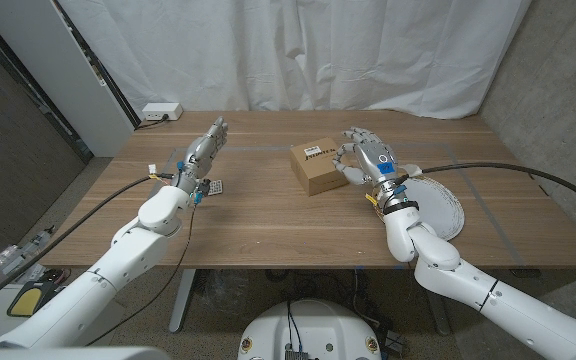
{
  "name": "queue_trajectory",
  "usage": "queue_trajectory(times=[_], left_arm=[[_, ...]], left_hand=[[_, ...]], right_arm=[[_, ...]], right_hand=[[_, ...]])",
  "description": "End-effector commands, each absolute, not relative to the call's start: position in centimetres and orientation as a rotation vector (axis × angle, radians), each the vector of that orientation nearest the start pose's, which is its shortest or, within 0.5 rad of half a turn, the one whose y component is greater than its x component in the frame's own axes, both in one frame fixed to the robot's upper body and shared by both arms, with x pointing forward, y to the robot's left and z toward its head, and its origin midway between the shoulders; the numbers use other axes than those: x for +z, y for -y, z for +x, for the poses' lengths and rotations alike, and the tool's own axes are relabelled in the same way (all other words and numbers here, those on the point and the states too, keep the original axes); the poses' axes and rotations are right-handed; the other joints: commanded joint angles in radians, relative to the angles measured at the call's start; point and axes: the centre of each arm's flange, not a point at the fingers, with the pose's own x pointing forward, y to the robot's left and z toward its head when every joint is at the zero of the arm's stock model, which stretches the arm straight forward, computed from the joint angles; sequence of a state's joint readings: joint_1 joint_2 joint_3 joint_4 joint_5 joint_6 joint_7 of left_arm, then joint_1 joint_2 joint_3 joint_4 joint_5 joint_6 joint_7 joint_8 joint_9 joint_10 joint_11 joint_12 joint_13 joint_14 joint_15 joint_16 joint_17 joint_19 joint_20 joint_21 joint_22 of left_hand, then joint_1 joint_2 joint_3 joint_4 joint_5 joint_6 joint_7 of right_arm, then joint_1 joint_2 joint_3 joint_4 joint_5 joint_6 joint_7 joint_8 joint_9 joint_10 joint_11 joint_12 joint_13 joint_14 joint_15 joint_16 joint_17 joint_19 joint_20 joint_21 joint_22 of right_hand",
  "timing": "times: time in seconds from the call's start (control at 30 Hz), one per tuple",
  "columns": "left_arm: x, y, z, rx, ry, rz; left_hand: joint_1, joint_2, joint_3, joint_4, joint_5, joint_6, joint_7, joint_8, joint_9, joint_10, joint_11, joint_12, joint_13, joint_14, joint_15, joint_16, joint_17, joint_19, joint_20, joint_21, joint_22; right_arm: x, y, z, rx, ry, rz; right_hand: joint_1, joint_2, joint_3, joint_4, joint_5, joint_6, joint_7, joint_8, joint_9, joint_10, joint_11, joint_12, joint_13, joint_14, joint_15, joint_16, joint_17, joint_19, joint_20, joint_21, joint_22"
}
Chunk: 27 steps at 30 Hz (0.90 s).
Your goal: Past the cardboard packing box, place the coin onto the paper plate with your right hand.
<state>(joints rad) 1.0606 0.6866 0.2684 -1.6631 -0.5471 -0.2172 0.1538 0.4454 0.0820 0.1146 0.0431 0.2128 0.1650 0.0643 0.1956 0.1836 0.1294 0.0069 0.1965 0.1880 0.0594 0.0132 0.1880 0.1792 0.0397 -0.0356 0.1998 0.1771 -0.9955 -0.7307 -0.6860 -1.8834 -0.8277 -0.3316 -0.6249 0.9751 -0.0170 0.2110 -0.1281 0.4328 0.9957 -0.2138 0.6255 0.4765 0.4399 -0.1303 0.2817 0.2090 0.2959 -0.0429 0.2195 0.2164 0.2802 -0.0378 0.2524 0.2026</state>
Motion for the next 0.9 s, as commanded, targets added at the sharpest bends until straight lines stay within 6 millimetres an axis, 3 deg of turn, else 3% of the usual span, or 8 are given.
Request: queue_trajectory(times=[0.03, 0.43, 0.6, 0.9], left_arm=[[-1.2, -31.3, 58.2, -0.1, 0.654, 0.13], [-0.4, -30.1, 58.9, -0.125, 0.647, 0.134], [0.0, -29.4, 59.4, -0.147, 0.644, 0.148], [0.5, -29.6, 59.2, -0.135, 0.656, 0.15]], left_hand=[[0.0, 0.01, -0.006, -0.002, 0.0, 0.004, 0.002, 0.002, 0.004, 0.001, 0.002, 0.004, 0.002, -0.004, 0.002, 0.0, 0.005, -0.002, -0.01, 0.0, 0.003], [0.001, 0.011, -0.006, -0.002, 0.0, 0.004, 0.002, 0.002, 0.004, 0.0, 0.004, 0.004, 0.002, -0.005, 0.002, 0.0, 0.005, -0.002, -0.009, 0.0, 0.003], [0.002, 0.013, -0.006, -0.003, -0.001, 0.013, 0.0, 0.005, 0.004, 0.011, -0.006, 0.008, 0.002, -0.003, 0.0, 0.0, 0.004, -0.002, -0.01, 0.0, 0.003], [0.003, 0.014, -0.006, -0.003, -0.001, 0.011, 0.002, 0.004, 0.004, 0.006, -0.001, 0.006, 0.002, -0.002, -0.001, 0.0, 0.004, -0.001, -0.01, 0.001, 0.003]], right_arm=[[-3.5, 17.6, 51.2, -0.404, 1.005, -1.349], [-2.7, 18.9, 50.1, -0.437, 0.972, -1.302], [-2.7, 19.4, 49.9, -0.464, 0.969, -1.285], [-2.9, 20.6, 49.5, -0.47, 0.928, -1.254]], right_hand=[[0.011, 0.002, -0.003, 0.0, 0.002, 0.004, -0.004, 0.005, 0.021, 0.009, 0.003, 0.007, 0.002, 0.005, -0.035, 0.0, 0.005, 0.009, -0.037, 0.006, 0.002], [0.01, 0.003, -0.007, 0.003, 0.001, 0.004, -0.004, 0.003, 0.013, 0.008, 0.006, 0.005, 0.001, 0.003, -0.037, -0.003, 0.005, 0.013, -0.037, 0.007, 0.001], [0.009, 0.004, -0.008, 0.004, 0.001, 0.003, -0.005, 0.002, 0.011, 0.009, 0.006, 0.005, 0.001, 0.003, -0.037, -0.003, 0.005, 0.013, -0.037, 0.006, 0.001], [0.009, 0.005, -0.011, 0.006, 0.0, 0.001, -0.005, 0.0, 0.006, 0.011, 0.009, 0.004, 0.0, 0.005, -0.039, -0.004, 0.005, 0.019, -0.039, 0.008, 0.001]])
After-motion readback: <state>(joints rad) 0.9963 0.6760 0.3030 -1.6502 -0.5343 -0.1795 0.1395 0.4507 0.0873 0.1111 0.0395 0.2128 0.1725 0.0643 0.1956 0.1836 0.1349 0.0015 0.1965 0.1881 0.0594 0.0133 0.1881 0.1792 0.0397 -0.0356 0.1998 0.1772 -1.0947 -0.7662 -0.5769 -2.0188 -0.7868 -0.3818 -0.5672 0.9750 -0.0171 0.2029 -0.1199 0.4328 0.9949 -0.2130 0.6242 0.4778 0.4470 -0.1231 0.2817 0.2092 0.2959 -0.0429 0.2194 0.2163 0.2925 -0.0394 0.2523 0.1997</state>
